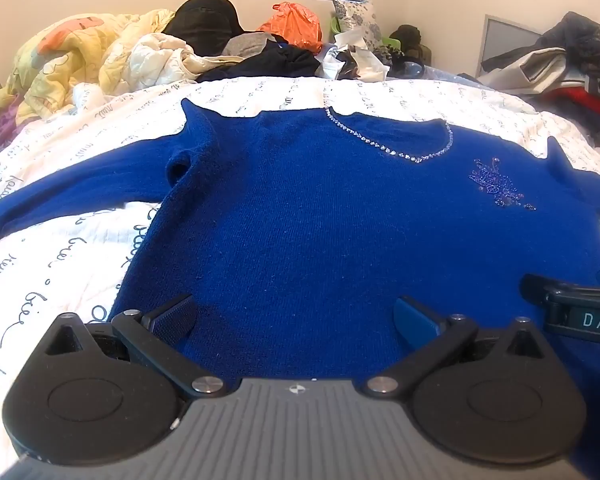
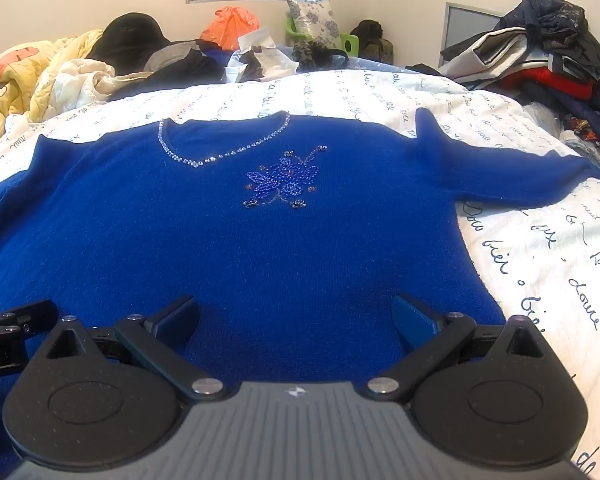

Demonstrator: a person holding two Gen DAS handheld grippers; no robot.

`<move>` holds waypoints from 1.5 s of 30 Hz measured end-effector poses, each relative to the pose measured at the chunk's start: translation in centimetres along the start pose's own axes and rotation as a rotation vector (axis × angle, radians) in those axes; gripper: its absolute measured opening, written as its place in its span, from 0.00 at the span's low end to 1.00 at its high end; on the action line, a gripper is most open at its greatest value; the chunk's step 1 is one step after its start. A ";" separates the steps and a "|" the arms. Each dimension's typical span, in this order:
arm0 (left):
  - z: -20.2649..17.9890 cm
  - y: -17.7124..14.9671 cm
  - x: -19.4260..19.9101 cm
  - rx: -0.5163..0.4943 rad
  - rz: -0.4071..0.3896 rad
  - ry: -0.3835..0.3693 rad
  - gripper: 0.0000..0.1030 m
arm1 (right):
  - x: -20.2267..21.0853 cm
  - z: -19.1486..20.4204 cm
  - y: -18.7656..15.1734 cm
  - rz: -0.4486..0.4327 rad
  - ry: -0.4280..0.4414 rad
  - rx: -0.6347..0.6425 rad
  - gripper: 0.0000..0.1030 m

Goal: Fold small clothes

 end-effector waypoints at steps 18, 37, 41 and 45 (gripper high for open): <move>0.1 0.2 -0.3 0.009 0.016 0.007 1.00 | 0.1 0.0 0.0 0.000 0.000 -0.001 1.00; 0.1 0.0 -0.1 0.007 0.010 0.003 1.00 | 0.1 0.1 0.0 0.000 0.000 0.000 1.00; 0.1 0.0 -0.1 0.007 0.010 0.003 1.00 | 0.1 0.1 -0.1 0.001 0.001 0.000 1.00; 0.0 0.0 -0.1 0.007 0.010 0.003 1.00 | 0.6 -0.3 -0.3 0.001 0.030 0.027 1.00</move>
Point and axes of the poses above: each gripper's, at about its wrist camera, not at the fingertips, and x roughly against the way its jaws point, z to its left, y to its top, the point moved 2 cm from there along -x, roughly the way its jaws point, and after that the axes turned 15 degrees about -y, right-handed, at the moved point
